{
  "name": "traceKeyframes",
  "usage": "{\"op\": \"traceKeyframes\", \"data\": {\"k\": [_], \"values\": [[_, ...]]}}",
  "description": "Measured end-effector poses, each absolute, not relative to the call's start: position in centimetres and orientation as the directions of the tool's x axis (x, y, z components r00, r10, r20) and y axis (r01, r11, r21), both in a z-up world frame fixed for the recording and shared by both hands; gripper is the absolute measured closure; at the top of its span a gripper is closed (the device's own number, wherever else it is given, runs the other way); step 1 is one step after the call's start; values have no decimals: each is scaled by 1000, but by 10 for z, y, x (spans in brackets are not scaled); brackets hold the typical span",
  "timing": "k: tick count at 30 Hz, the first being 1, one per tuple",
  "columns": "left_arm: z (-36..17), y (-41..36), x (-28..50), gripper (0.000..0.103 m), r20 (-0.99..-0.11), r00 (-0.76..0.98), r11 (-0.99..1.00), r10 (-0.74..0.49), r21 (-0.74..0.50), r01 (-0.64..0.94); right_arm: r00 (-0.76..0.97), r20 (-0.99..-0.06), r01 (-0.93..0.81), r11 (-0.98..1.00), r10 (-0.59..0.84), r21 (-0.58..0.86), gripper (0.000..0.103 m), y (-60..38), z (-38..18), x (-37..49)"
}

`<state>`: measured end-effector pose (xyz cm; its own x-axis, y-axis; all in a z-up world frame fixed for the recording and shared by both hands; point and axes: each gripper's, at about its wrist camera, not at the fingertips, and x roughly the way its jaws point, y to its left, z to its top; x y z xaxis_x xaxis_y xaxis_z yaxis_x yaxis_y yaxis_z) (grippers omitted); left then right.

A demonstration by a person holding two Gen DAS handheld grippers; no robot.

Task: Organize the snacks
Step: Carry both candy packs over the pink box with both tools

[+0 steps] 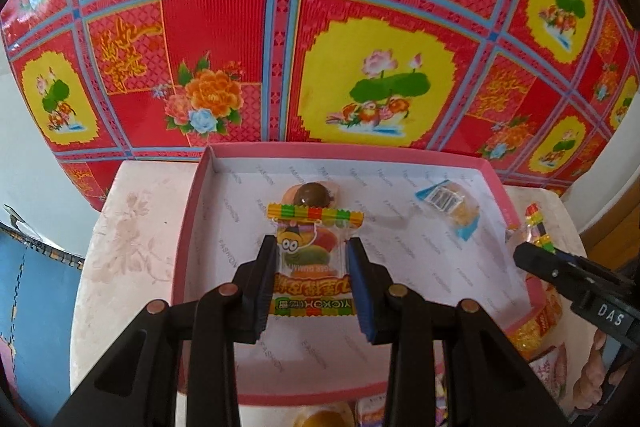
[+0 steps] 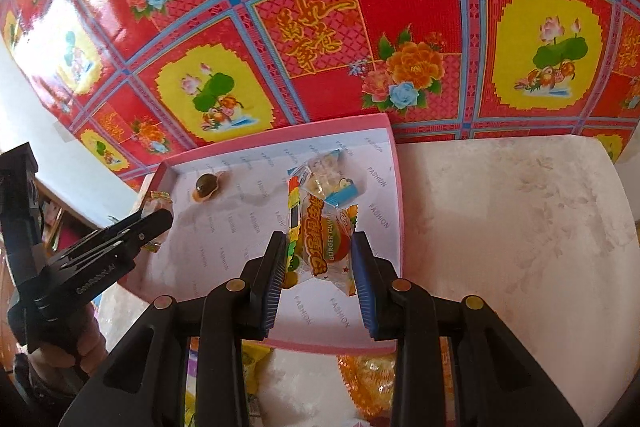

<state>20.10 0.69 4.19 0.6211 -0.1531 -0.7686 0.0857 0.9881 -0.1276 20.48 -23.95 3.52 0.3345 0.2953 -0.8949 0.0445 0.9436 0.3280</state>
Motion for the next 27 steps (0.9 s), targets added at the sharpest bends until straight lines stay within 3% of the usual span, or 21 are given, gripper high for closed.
{"op": "traceKeyframes", "data": {"k": [27], "values": [[7,-11,247,67,-797,592,993,-118,-100,63,319,-902,38,947,290,318,70,-235,3,230]]}}
